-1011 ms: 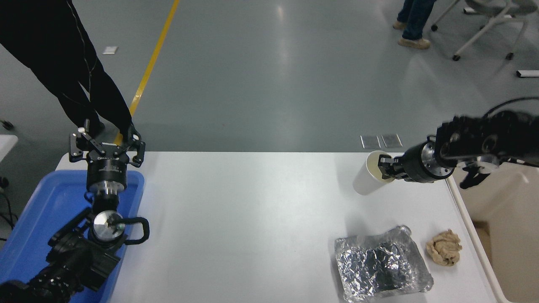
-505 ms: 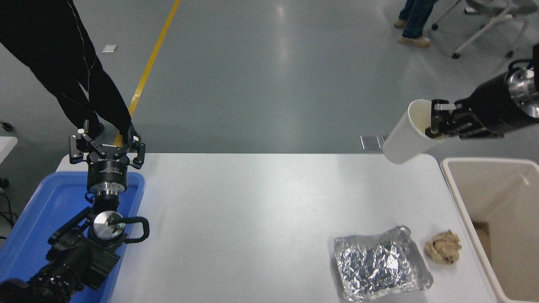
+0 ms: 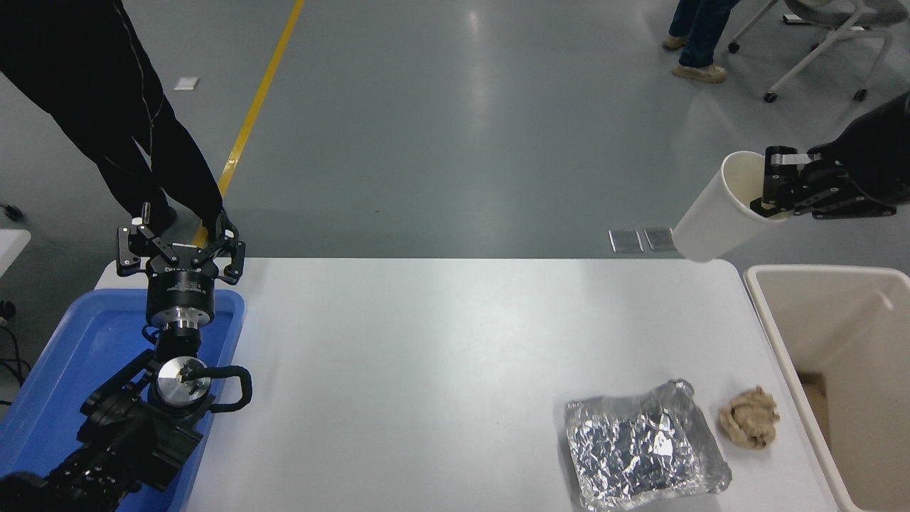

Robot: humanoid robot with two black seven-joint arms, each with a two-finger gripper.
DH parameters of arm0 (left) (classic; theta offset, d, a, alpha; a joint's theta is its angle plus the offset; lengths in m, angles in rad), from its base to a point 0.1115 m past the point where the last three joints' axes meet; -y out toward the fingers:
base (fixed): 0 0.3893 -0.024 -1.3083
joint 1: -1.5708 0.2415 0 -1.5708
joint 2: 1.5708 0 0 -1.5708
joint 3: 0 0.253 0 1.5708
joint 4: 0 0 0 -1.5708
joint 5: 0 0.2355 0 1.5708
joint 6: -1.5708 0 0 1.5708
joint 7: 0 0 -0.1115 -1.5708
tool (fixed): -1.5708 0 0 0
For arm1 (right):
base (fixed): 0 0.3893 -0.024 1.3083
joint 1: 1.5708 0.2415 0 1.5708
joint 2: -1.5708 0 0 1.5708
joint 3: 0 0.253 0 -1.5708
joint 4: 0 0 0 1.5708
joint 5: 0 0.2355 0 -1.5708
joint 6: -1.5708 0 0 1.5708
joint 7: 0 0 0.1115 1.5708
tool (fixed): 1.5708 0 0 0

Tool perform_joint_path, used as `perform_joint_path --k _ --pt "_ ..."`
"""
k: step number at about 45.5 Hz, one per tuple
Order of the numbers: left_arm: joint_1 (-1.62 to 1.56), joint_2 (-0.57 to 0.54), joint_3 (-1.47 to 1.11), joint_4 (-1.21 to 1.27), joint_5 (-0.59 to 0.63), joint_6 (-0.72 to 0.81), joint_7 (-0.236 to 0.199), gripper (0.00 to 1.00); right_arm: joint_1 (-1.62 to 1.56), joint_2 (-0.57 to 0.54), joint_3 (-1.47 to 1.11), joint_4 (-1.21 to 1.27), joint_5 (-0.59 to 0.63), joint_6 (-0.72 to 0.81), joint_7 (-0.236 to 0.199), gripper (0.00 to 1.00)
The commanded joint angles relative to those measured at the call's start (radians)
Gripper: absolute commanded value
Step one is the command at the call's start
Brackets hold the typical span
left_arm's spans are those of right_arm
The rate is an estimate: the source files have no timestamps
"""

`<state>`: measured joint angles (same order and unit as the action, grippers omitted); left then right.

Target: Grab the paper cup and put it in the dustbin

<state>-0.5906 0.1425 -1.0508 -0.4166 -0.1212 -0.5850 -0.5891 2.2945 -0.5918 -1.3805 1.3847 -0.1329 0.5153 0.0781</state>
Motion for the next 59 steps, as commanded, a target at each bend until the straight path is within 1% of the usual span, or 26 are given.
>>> perform_joint_path --k 1,9,22,26,32,35,39,42,48,52,56,59 --pt "0.0 0.0 0.0 0.001 0.0 0.001 0.0 0.99 -0.334 -0.022 0.041 -0.309 0.016 -0.084 -0.001 0.0" --pt "0.0 0.0 0.0 -0.001 0.0 -0.001 0.0 0.99 -0.663 -0.048 0.164 -0.611 0.045 -0.104 -0.003 0.0" --pt "0.0 0.0 0.0 0.001 0.0 0.001 0.0 0.99 -1.122 -0.033 0.377 -0.993 0.102 -0.175 -0.009 0.0" --pt "0.0 0.0 0.0 0.001 0.0 0.001 0.0 0.99 -1.289 -0.004 0.445 -1.12 0.104 -0.213 -0.009 0.0" --pt "0.0 0.0 0.0 0.001 0.0 0.001 0.0 0.99 -1.486 0.078 0.596 -1.3 0.104 -0.235 -0.009 0.0" --pt "0.002 0.0 0.0 0.001 -0.001 0.001 -0.002 0.99 -1.543 0.11 0.669 -1.36 0.104 -0.238 -0.011 0.0" --pt "0.002 0.0 0.0 0.001 -0.001 0.001 -0.002 0.99 -1.609 0.119 0.728 -1.388 0.104 -0.274 -0.014 0.0" --pt "0.002 0.0 0.0 0.001 -0.001 0.001 -0.002 0.99 -1.638 0.127 0.75 -1.388 0.104 -0.34 -0.032 0.0" --pt "0.002 0.0 0.0 0.001 -0.001 0.001 -0.003 0.99 -1.685 0.171 0.764 -1.388 0.104 -0.463 -0.11 0.0" --pt "0.002 0.0 -0.002 0.001 -0.001 0.001 -0.003 0.99 -1.693 0.201 0.782 -1.388 0.104 -0.509 -0.144 0.0" --pt "0.002 0.0 0.0 0.001 -0.001 0.001 -0.003 0.99 -1.693 0.214 0.793 -1.388 0.104 -0.517 -0.159 0.0" --pt "0.002 0.0 0.0 0.001 -0.001 0.001 -0.003 0.99 -1.693 0.217 0.791 -1.388 0.104 -0.517 -0.161 0.0"
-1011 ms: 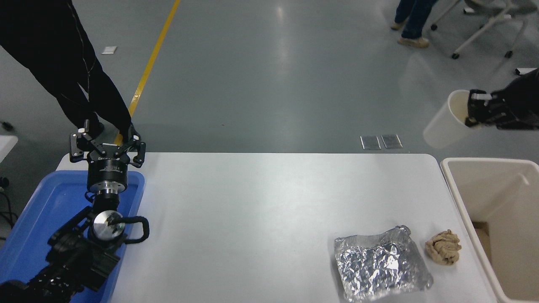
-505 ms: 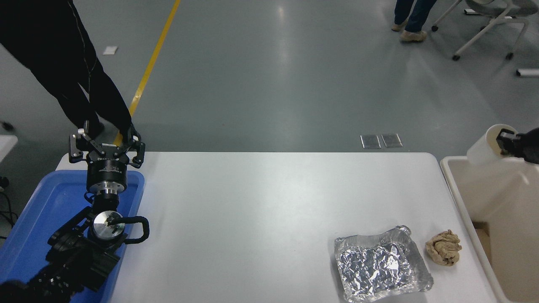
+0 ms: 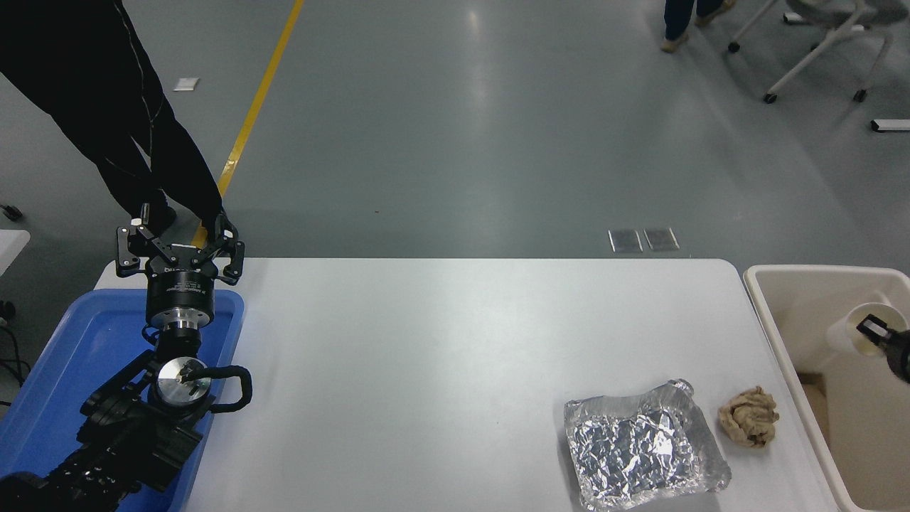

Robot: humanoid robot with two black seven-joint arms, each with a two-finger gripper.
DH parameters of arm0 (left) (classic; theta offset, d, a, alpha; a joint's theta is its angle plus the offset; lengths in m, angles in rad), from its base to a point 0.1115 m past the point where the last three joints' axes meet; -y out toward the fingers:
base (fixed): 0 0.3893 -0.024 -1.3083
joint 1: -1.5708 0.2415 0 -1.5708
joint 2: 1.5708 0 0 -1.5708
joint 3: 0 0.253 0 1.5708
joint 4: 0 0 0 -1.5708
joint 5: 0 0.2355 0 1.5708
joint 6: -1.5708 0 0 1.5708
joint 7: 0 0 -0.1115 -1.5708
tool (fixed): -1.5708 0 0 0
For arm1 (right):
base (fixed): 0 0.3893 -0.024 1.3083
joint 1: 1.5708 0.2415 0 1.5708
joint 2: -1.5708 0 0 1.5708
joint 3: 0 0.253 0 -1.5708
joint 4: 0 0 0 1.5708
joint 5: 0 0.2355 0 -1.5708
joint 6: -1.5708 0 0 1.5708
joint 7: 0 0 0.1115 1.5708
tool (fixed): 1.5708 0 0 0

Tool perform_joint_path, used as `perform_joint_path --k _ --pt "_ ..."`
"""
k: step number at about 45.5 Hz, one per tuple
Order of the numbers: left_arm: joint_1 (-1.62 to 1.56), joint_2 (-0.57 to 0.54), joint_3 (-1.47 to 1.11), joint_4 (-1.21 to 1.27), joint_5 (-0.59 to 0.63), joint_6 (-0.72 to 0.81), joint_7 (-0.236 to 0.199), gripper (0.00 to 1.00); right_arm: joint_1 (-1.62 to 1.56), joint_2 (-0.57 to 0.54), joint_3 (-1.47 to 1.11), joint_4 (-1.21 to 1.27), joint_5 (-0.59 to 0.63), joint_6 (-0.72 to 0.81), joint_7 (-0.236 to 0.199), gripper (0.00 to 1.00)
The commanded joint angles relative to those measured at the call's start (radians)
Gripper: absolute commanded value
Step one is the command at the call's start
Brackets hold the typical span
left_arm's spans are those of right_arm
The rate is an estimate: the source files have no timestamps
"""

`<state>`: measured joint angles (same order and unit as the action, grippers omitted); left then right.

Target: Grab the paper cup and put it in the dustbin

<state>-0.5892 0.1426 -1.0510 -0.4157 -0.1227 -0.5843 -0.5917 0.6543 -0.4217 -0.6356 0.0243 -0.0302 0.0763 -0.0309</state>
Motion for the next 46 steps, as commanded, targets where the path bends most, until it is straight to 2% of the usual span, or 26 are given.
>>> perform_joint_path --k 1,6,7,9,10,11,18,28,33,37,42,46 --pt "0.0 0.0 0.0 0.0 0.0 0.0 0.0 0.99 -0.053 0.047 0.047 -0.027 0.001 -0.078 -0.052 0.0" --pt "0.0 0.0 0.0 0.0 0.0 0.0 0.0 0.99 -0.053 0.052 0.048 -0.021 0.003 -0.076 -0.052 0.0" --pt "0.0 0.0 0.0 0.0 0.0 0.0 0.0 0.99 -0.051 0.052 0.048 -0.017 0.003 -0.073 -0.052 0.12" --pt "0.0 0.0 0.0 0.0 0.0 0.0 0.0 0.99 -0.05 0.053 0.05 -0.018 0.003 -0.079 -0.052 0.74" --pt "0.0 0.0 0.0 0.0 0.0 0.0 0.0 0.99 -0.048 0.054 0.051 -0.02 0.004 -0.081 -0.052 0.98" --pt "0.0 0.0 0.0 0.0 0.0 0.0 0.0 0.99 -0.042 0.055 0.057 -0.017 0.007 -0.079 -0.052 1.0" --pt "0.0 0.0 0.0 0.0 0.0 0.0 0.001 0.99 -0.032 0.052 0.089 -0.014 0.053 -0.059 -0.05 1.0" --pt "0.0 0.0 0.0 0.0 0.0 0.0 0.0 0.99 0.021 0.047 0.063 -0.01 0.036 -0.026 -0.035 1.0" --pt "0.0 0.0 0.0 0.0 0.0 0.0 0.001 0.99 0.102 0.034 0.002 0.02 0.032 0.026 -0.009 1.0" --pt "0.0 0.0 0.0 0.0 0.0 0.0 0.001 0.99 0.2 -0.017 -0.068 0.115 0.032 0.053 0.016 1.0" --pt "0.0 0.0 0.0 0.0 0.001 -0.002 0.001 0.99 0.342 -0.077 -0.18 0.296 0.032 0.053 0.02 1.0" --pt "0.0 0.0 0.0 -0.001 0.001 -0.002 0.003 0.99 0.477 -0.081 -0.285 0.434 0.032 0.051 0.028 1.0"
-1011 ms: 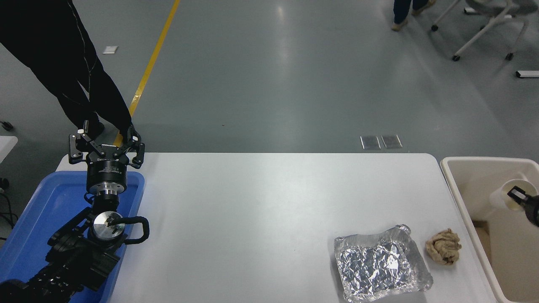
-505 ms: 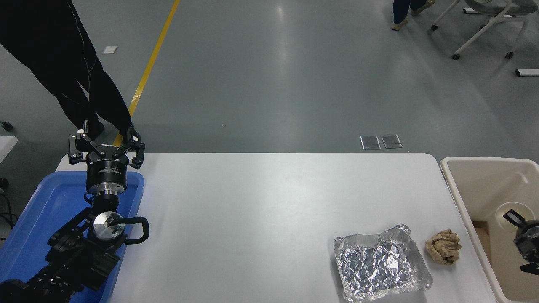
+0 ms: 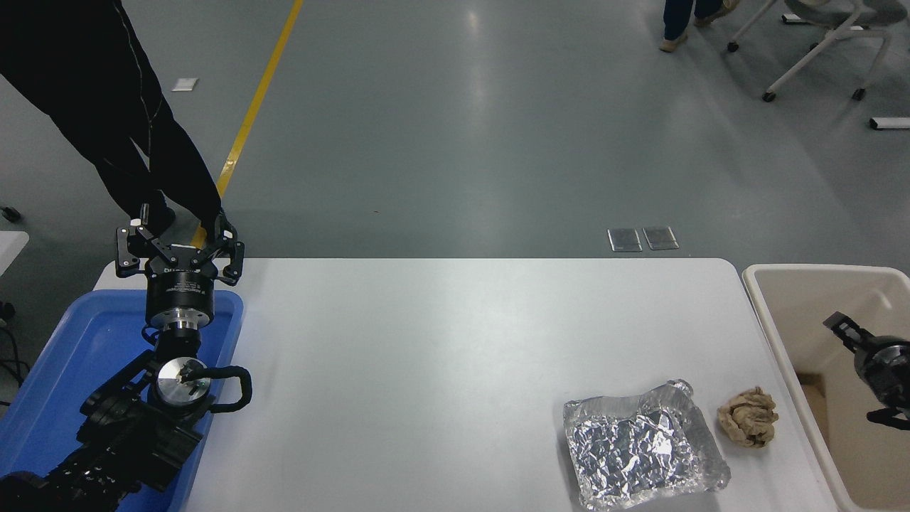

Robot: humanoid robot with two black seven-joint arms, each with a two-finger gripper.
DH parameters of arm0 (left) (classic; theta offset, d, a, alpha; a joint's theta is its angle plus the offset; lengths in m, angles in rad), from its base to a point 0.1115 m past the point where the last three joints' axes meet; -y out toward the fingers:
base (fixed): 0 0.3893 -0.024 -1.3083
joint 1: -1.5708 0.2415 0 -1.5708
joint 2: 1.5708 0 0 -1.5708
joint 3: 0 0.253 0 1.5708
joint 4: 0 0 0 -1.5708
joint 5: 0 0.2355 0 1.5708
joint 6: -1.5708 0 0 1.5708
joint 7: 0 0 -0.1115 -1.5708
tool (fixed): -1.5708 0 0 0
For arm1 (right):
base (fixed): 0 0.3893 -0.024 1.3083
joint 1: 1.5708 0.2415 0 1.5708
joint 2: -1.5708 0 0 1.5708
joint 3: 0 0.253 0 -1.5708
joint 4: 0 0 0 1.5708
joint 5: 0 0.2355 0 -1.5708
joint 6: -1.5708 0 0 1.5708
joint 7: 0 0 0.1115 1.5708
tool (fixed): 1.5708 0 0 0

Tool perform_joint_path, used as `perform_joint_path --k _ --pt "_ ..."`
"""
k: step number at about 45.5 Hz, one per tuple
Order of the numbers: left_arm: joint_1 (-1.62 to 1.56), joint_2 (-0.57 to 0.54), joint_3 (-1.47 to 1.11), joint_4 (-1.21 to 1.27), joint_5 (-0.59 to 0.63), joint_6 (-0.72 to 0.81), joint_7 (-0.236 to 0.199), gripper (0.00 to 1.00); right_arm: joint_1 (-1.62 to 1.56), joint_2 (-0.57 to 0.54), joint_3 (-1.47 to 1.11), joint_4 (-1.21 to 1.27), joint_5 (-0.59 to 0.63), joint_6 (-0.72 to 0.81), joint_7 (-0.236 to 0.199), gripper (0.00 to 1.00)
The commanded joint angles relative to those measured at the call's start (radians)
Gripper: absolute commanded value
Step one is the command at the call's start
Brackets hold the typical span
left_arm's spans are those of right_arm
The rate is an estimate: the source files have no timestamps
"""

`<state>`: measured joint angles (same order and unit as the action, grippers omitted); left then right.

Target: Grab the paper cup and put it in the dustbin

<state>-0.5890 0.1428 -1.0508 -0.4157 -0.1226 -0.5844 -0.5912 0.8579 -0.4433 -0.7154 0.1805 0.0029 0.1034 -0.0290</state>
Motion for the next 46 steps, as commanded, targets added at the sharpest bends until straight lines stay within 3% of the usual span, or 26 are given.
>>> perform_joint_path --k 1,5,24,36,46 --pt "0.0 0.0 0.0 -0.002 0.001 -0.002 0.002 0.99 0.309 -0.06 -0.231 0.315 -0.001 0.024 0.032 1.0" --pt "-0.002 0.0 0.0 -0.002 0.001 -0.002 0.002 0.99 0.443 -0.058 -0.314 0.457 -0.001 0.024 0.05 1.0" --pt "-0.002 0.0 0.0 0.0 0.001 -0.002 0.002 0.99 1.022 -0.06 -0.438 1.143 -0.101 0.166 0.047 1.0" --pt "-0.002 0.0 0.0 0.0 0.001 -0.002 0.002 0.99 1.351 -0.069 -0.496 1.415 -0.1 0.37 0.041 1.0" --pt "-0.002 0.0 0.0 -0.002 0.001 0.0 0.002 0.99 1.602 -0.072 -0.487 1.461 -0.1 0.663 0.038 1.0"
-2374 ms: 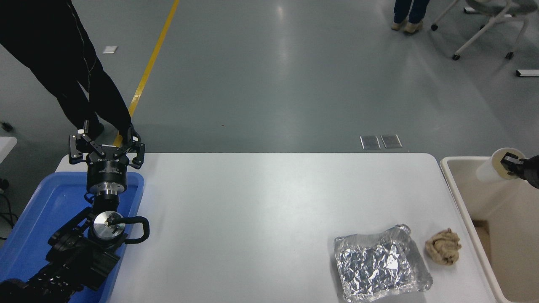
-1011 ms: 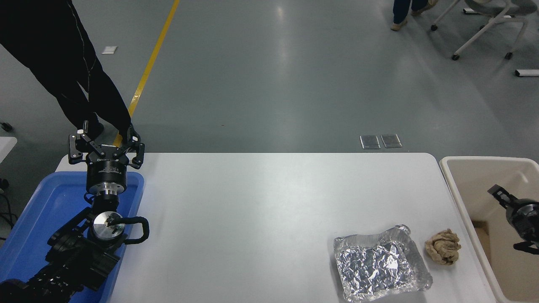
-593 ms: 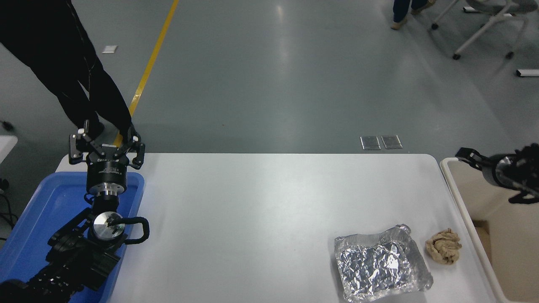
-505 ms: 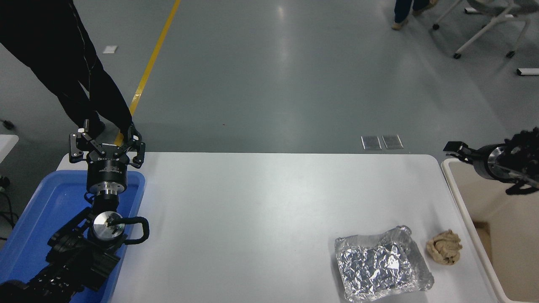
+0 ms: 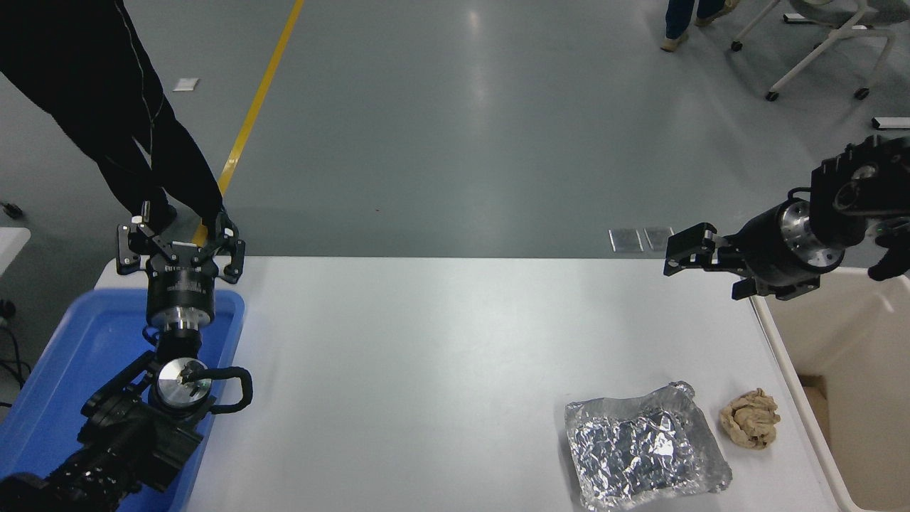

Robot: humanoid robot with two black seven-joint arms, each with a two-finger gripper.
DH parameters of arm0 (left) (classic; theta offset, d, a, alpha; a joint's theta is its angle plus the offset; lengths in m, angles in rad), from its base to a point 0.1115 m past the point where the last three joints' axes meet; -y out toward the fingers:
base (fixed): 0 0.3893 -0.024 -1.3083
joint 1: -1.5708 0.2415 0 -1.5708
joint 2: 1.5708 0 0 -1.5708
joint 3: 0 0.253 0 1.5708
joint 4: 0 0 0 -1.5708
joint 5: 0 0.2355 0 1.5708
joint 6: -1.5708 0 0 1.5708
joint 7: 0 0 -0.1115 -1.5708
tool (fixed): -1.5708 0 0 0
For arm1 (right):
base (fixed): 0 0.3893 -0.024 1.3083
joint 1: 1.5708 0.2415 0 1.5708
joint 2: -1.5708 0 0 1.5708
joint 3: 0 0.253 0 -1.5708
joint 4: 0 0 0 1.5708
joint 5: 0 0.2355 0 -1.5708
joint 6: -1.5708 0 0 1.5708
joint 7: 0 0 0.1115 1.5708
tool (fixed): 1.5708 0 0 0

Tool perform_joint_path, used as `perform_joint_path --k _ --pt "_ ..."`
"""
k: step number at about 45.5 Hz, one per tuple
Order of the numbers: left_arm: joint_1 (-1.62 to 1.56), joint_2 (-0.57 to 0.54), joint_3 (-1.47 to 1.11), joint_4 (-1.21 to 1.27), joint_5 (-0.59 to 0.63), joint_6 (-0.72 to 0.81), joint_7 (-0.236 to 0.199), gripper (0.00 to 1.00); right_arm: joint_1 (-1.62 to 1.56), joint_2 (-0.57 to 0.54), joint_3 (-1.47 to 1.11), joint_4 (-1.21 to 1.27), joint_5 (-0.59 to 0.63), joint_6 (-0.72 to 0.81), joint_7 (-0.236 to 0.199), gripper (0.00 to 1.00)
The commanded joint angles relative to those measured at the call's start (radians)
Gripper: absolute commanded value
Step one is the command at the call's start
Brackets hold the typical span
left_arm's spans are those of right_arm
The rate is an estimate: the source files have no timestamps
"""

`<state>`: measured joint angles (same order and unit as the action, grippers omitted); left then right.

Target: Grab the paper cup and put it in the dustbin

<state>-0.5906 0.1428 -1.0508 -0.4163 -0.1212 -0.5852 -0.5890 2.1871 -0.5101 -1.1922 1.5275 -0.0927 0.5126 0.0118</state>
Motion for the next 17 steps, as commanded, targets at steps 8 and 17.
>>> perform_joint_path --k 8,17 --pt "0.0 0.0 0.0 0.001 0.0 -0.001 0.0 0.99 0.316 -0.005 -0.009 0.114 0.001 0.273 -0.009 1.0" --pt "0.002 0.0 0.0 0.001 0.0 -0.001 0.0 0.99 0.313 -0.004 -0.009 0.114 0.004 0.273 -0.012 1.0"
